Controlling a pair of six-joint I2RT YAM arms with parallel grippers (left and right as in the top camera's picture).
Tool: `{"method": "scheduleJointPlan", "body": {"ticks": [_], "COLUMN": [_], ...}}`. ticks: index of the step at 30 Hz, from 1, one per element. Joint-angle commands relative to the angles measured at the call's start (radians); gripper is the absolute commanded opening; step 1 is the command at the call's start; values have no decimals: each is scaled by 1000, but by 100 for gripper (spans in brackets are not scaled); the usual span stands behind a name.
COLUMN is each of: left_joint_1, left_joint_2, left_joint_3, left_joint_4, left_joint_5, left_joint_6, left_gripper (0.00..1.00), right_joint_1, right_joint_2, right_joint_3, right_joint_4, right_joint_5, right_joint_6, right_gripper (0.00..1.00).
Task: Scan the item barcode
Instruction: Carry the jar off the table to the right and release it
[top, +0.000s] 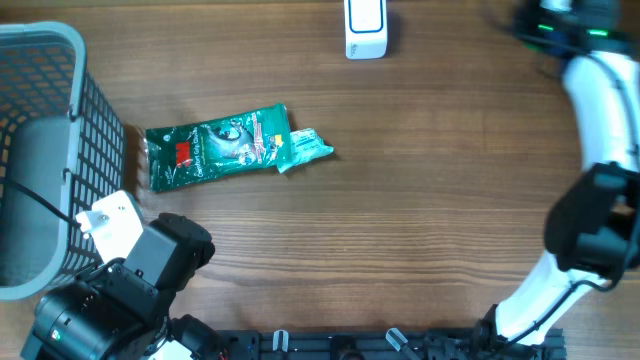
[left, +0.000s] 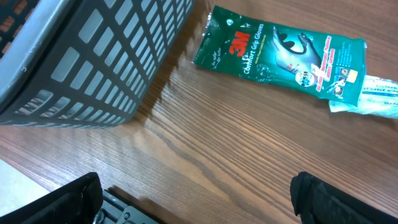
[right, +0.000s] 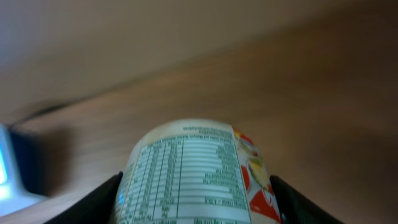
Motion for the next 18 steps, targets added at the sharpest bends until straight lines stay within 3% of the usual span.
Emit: {"method": "scheduleJointPlan", "body": {"ticks": [1,4,11,12,13,18], "left_joint_1": [5,5,5,5,5,5], "left_joint_2": [-2,-2,-2,-2,-2,-2], "left_joint_3": [-1,-1,-1,-1,-1,-1], "left_joint_4": [0,0,-1,0,0,-1], "left_joint_5": [-17,-17,-17,-17,-17,-17], "left_joint_6": [-20,-20,-20,-20,-20,-20], "left_gripper": [100,100,100,100,100,100], "right_joint_1": [-144,-240,-344,-348,-353,-353], "right_joint_2": [45,98,212,212,207,116], "right_joint_3": [-3,-5,-15,-14,-8,38], "right_joint_4": [-211,-359,-415,-411,-412,-433], "right_joint_5": [3,33,66,77,92,136], "right_joint_6": [34,90,107,115,118,200], "right_gripper": [57,59,66,71,100,100]}}
